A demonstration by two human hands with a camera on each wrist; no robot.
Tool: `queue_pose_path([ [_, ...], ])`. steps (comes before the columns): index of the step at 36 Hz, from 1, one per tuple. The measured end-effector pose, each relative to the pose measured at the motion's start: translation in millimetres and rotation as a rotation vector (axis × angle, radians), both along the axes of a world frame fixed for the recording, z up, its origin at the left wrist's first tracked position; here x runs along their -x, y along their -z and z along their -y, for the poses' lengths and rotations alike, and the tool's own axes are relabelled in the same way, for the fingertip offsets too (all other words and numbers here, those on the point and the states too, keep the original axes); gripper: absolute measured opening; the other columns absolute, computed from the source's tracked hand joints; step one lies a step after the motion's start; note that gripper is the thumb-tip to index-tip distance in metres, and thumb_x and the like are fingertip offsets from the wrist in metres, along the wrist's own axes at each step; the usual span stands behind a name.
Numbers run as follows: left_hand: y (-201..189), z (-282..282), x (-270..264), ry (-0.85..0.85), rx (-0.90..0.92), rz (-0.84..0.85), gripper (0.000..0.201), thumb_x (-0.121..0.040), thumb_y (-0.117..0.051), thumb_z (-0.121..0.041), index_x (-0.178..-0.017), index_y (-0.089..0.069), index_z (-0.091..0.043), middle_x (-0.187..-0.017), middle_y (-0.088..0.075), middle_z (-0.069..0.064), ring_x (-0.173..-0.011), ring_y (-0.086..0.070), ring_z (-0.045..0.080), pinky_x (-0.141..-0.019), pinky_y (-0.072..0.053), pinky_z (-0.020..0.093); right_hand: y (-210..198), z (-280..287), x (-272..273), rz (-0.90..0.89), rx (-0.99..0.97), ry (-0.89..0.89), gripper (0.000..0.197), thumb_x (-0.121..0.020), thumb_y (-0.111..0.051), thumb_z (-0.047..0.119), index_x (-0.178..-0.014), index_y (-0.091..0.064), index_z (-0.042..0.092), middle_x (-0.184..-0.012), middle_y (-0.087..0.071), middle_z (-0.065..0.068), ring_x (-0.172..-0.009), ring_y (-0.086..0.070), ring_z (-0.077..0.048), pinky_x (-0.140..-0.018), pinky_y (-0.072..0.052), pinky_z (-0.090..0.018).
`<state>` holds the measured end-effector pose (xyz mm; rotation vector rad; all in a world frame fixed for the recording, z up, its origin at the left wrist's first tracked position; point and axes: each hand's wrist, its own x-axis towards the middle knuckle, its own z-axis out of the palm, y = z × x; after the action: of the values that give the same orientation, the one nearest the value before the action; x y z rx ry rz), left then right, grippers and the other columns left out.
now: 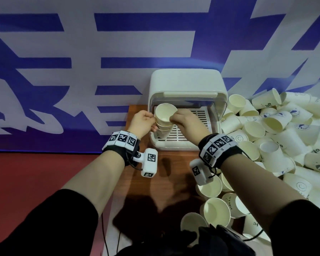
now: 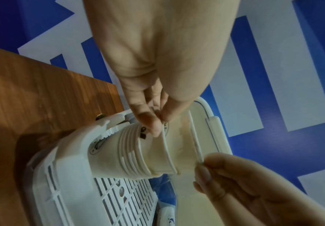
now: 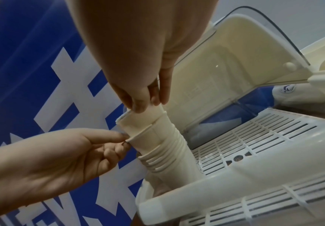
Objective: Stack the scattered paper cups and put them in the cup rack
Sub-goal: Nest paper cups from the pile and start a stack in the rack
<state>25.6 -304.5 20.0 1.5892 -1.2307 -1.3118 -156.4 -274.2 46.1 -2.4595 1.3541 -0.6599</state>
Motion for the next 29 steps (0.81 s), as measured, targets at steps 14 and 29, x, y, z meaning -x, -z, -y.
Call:
queue_pose_path([
  [14, 8.7, -0.5, -2.5, -0.014, 0.008, 0.018, 0.023, -0.095, -0.058, -0.026, -0.105, -0.055, -0.005, -0.079, -0.064, 0.006, -0.062, -0.062, 0.013, -0.056, -0.053, 0.019, 20.9, 5.0, -0.7, -0.014, -0.085, 0.044, 0.02, -0.091, -0.055, 0.007, -0.103, -0.07, 0.002, -0.1, -0.07, -0.018, -0.094, -0.063, -0.036, -0.083, -0.047, -0.043],
  [29, 16.7, -3.4, -6.0, 0.003, -0.018, 0.19, 0.02, -0.094, -0.058, -0.025, -0.102, -0.055, -0.007, -0.079, -0.065, 0.002, -0.066, -0.061, 0.012, -0.055, -0.049, 0.021, 23.7, -1.2, -0.2, -0.207, -0.29, 0.033, 0.038, -0.102, -0.035, 0.018, -0.138, -0.047, 0.017, -0.152, -0.033, -0.009, -0.141, -0.027, -0.025, -0.116, -0.01, -0.039],
])
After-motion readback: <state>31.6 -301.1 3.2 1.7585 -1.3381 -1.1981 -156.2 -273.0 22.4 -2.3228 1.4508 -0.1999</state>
